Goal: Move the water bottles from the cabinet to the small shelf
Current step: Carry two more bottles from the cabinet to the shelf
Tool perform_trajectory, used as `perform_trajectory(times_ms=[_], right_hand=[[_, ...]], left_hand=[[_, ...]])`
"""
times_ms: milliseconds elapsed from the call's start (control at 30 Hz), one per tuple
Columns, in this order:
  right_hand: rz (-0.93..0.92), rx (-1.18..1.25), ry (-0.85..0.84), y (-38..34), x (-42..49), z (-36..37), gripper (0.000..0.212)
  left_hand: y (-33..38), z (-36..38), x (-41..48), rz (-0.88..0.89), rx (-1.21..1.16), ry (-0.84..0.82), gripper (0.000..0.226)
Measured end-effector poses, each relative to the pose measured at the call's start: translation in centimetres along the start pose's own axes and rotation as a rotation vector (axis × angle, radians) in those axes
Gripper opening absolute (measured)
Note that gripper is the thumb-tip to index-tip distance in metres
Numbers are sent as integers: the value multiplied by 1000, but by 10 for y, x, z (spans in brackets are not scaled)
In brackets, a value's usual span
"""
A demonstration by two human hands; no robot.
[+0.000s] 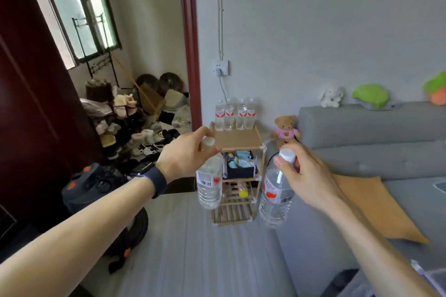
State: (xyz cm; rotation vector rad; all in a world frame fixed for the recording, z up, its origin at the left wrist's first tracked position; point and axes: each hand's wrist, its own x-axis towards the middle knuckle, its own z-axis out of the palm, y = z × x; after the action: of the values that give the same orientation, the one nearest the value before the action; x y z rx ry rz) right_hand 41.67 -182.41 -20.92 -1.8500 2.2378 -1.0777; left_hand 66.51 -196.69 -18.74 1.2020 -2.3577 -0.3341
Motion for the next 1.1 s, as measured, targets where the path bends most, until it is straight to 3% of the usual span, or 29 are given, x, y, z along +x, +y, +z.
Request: perform_trajectory(times_ms=[333, 700, 933, 1100], right_hand=[[60, -75, -7, 72, 161, 50, 25], [156, -116, -134, 165, 333, 139, 17], [206, -94, -223, 209, 426, 182, 16], [227, -132, -279, 247, 490, 210, 23]], left_hand=[[-37, 56, 173, -95, 5, 10, 41], [-127, 167, 357, -29, -3, -217, 37], [-145, 223, 473, 108, 133, -367, 35], [-151, 264, 530, 64, 127, -403, 36]])
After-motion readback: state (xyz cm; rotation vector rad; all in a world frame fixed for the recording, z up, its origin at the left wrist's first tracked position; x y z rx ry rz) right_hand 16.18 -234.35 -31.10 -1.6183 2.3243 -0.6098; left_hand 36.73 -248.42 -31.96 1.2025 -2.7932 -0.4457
